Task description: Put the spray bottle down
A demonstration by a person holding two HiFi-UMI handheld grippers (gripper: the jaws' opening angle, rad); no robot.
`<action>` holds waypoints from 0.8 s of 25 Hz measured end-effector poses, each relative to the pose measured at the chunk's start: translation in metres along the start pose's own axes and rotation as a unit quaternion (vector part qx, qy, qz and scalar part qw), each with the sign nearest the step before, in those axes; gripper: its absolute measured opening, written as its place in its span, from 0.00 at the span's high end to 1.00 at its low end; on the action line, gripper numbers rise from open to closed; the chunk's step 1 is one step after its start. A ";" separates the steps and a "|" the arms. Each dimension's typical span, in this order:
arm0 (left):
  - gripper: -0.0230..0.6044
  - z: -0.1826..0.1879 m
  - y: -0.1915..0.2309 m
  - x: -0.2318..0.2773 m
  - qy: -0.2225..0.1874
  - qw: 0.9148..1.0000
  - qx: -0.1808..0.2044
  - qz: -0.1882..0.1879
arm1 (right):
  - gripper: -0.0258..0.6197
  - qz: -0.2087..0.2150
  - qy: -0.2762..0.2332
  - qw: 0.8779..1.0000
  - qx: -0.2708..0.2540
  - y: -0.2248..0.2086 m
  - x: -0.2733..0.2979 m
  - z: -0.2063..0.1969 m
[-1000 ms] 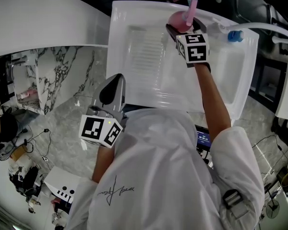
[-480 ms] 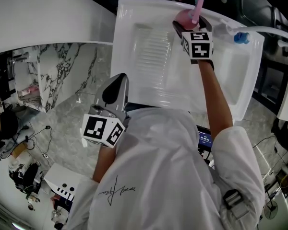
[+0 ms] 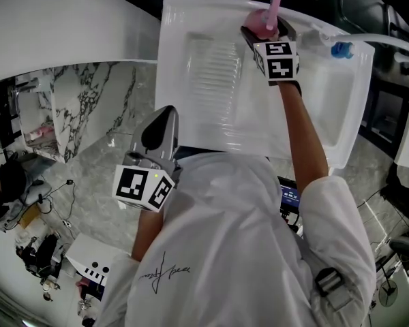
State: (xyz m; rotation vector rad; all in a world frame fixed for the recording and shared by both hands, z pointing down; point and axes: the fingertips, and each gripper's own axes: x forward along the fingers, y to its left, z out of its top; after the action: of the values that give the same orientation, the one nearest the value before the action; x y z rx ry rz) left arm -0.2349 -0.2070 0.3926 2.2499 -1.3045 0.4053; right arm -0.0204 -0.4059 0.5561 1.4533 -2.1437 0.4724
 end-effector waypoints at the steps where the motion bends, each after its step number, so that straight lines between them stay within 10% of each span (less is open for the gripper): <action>1: 0.92 0.000 0.000 0.000 0.000 1.000 0.000 -0.001 | 0.34 -0.001 -0.002 1.000 0.000 0.001 0.000 0.000; 20: 0.92 -0.001 -0.021 0.002 -0.001 1.000 0.006 -0.017 | 0.34 -0.003 -0.002 1.000 0.007 0.001 -0.012 0.000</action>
State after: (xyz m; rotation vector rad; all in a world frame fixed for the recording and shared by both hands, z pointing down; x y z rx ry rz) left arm -0.2160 -0.1993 0.3891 2.2807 -1.2659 0.4001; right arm -0.0176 -0.3963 0.5491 1.4695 -2.1424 0.4828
